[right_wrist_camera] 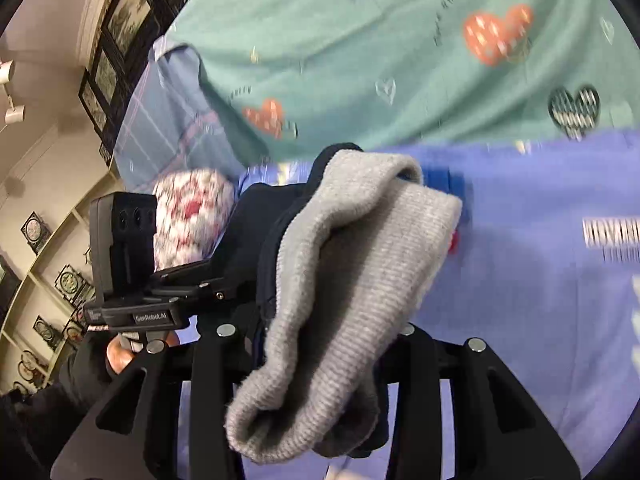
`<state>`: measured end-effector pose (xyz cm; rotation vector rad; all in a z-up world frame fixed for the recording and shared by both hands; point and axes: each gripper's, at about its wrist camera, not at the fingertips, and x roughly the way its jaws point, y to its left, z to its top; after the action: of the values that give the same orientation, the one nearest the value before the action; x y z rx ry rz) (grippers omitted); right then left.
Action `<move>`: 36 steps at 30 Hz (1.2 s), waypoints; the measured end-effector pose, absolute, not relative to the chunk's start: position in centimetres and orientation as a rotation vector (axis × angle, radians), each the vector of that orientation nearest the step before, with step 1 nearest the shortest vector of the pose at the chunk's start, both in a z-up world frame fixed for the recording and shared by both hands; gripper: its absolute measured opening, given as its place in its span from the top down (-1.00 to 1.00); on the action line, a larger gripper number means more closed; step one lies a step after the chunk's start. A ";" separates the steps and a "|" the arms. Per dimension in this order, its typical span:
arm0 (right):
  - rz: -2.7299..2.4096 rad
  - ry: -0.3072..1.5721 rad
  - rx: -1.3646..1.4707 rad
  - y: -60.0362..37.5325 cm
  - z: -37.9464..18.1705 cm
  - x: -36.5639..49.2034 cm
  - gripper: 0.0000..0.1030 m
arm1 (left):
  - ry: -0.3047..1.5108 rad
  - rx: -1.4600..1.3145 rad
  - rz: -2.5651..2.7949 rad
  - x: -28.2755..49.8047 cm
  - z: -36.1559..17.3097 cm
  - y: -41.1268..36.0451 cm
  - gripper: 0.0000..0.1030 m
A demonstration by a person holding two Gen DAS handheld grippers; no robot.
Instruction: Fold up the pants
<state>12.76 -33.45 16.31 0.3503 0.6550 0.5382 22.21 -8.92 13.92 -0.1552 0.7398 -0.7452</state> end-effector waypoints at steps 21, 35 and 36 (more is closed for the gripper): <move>0.059 0.581 0.071 -31.6 8.5 7.2 -0.81 | 0.838 -0.078 -0.320 13.8 5.4 -1.8 -0.96; -0.107 0.478 0.077 -32.0 1.9 -6.0 -0.97 | 0.583 0.074 -0.127 0.2 2.5 -2.5 -0.96; -0.101 0.473 0.093 -32.3 2.0 -6.2 -0.97 | 0.597 0.069 -0.119 0.8 2.3 -2.3 -0.96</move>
<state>-6.20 -32.32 1.96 0.0934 0.4726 -0.1011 0.76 -2.32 2.32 0.0691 0.5966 -0.1192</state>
